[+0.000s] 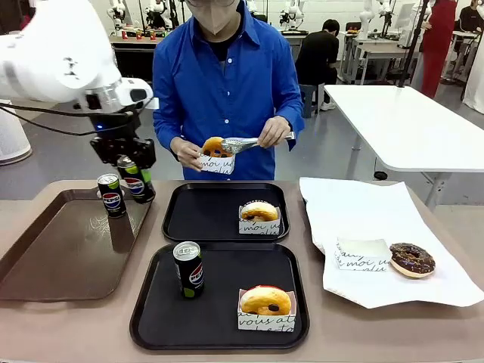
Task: Set up donuts and drinks on trays.
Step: Pick up one Pepsi coke from the Handle tray and place it on the Flat Tray without a Pepsi coke.
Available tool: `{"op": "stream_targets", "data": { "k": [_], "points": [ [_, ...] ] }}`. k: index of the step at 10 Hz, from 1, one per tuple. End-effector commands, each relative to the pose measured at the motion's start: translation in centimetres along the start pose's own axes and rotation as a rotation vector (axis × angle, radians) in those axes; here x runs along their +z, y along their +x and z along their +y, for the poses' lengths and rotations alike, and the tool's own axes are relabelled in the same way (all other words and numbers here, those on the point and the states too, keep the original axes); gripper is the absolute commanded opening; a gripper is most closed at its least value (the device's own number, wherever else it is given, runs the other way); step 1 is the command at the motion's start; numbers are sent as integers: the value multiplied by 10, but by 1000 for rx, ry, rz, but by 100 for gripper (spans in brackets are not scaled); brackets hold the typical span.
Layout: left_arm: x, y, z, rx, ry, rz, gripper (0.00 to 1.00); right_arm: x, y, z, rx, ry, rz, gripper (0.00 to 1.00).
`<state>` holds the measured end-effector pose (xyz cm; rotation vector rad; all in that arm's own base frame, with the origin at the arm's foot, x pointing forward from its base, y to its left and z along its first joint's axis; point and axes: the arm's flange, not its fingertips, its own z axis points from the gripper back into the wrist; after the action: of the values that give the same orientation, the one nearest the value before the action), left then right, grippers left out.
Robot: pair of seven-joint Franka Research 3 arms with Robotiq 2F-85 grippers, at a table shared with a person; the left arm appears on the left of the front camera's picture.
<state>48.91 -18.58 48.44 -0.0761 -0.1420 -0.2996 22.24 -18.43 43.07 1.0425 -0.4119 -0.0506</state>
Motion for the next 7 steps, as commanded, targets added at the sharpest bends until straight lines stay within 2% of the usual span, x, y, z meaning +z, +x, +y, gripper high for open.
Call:
{"op": "stream_targets", "data": {
  "k": [1,3,4,5,6,7],
  "points": [
    [-13,26,-7,6,-24,-4,58,0,0,0,5,10,0,100],
    [-42,40,-10,-21,-54,15,58,0,0,0,5,10,0,100],
    [-50,39,-8,-4,-47,57,58,0,0,0,5,10,0,100],
    [-38,18,-2,36,-1,137,58,0,0,0,5,10,0,100],
    [-6,-27,17,19,50,251,58,0,0,0,5,10,0,100],
    [11,-56,33,-31,51,265,58,0,0,0,5,10,0,100]
  ]
}}
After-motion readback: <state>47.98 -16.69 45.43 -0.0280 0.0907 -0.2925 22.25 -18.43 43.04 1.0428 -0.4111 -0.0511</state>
